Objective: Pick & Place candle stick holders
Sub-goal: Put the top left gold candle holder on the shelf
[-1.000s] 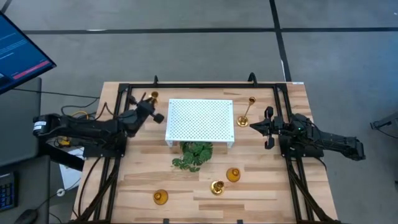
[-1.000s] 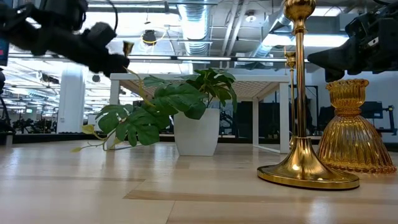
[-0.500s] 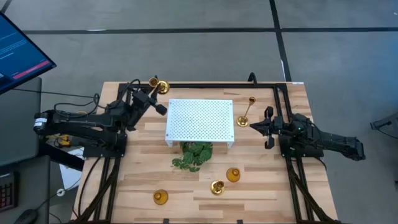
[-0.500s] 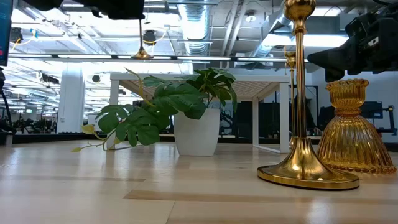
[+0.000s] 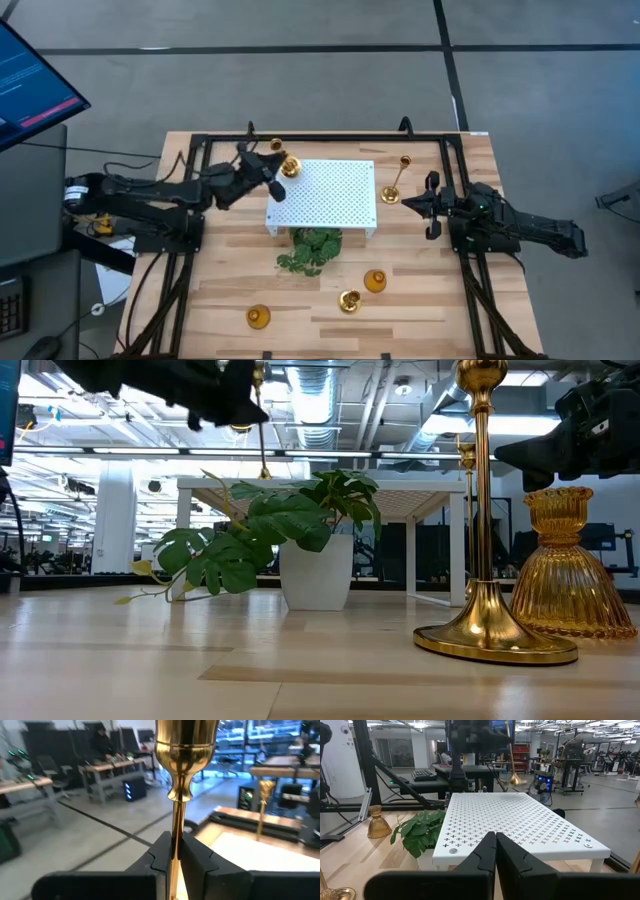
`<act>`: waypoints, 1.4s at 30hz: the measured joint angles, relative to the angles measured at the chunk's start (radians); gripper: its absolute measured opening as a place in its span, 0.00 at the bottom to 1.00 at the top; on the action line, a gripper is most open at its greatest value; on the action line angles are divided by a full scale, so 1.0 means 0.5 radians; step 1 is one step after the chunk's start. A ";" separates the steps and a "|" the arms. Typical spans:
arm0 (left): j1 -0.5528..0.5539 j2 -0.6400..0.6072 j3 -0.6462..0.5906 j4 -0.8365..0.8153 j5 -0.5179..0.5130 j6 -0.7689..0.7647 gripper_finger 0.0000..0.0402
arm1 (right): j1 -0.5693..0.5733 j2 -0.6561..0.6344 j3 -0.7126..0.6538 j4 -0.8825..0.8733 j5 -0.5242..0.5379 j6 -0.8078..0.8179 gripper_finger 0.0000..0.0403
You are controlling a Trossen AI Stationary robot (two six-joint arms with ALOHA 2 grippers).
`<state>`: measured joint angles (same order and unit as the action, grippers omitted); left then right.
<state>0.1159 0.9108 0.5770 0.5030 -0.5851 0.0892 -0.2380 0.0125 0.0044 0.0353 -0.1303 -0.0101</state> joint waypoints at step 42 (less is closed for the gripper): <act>0.212 0.121 0.194 -0.495 0.193 -0.308 0.13 | -0.001 0.000 0.001 0.000 0.001 -0.053 0.00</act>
<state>0.2218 0.9714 0.6739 0.2553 -0.4885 -0.0650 -0.2386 0.0125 0.0047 0.0354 -0.1299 -0.0368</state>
